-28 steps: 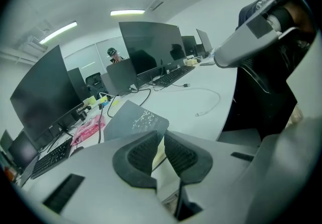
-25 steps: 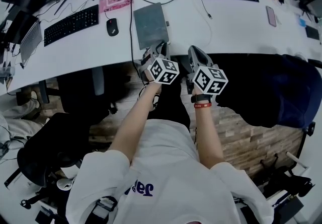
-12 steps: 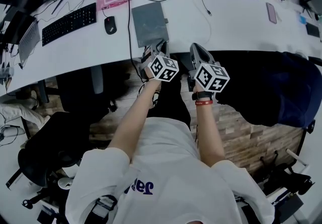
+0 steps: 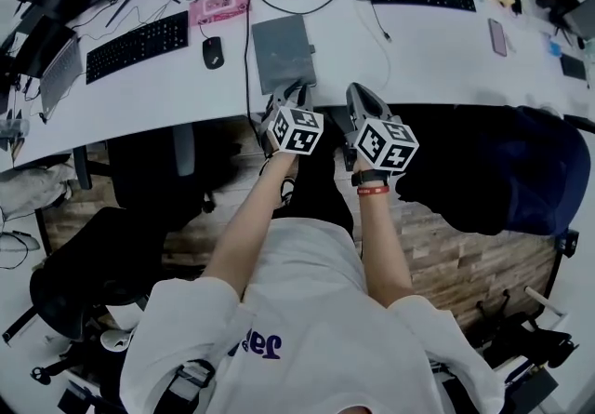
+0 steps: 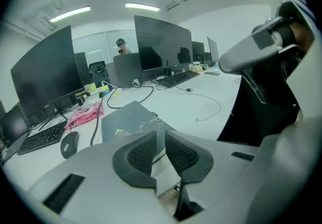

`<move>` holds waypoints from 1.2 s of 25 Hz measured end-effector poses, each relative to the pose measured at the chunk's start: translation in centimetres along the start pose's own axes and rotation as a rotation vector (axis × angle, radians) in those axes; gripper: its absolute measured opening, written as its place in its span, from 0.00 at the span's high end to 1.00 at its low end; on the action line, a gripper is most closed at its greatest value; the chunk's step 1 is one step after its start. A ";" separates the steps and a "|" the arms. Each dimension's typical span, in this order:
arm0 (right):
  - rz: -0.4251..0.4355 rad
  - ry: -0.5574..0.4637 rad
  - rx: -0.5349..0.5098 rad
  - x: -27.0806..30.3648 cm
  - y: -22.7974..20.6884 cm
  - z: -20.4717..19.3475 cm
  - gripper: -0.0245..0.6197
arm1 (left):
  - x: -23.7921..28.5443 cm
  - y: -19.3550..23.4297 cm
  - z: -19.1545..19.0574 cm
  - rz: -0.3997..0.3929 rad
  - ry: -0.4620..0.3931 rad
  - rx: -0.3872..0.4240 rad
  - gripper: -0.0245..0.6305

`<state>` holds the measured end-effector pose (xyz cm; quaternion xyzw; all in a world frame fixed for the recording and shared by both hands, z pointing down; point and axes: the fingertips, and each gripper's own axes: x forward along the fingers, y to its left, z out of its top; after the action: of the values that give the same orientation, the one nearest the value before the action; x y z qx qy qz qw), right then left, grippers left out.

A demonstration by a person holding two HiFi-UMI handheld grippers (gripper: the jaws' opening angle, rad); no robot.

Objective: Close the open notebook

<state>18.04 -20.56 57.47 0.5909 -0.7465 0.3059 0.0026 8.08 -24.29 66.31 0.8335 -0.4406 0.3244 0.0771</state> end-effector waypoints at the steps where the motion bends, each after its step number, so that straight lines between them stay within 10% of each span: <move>1: 0.005 -0.003 -0.005 0.1 0.3 0.3 0.94 | -0.5 0.4 0.3 0.002 -0.011 -0.021 0.86; 19: 0.153 -0.046 -0.180 2.7 10.5 6.6 0.94 | -13.5 11.9 8.0 0.115 -0.260 -0.299 0.91; 30: 0.192 -0.066 -0.295 3.7 13.5 8.4 0.94 | -18.8 16.0 11.5 0.167 -0.404 -0.332 0.93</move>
<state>7.95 -26.16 45.85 0.5199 -0.8359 0.1722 0.0354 -6.56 -25.83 43.39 0.8181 -0.5613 0.0801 0.0962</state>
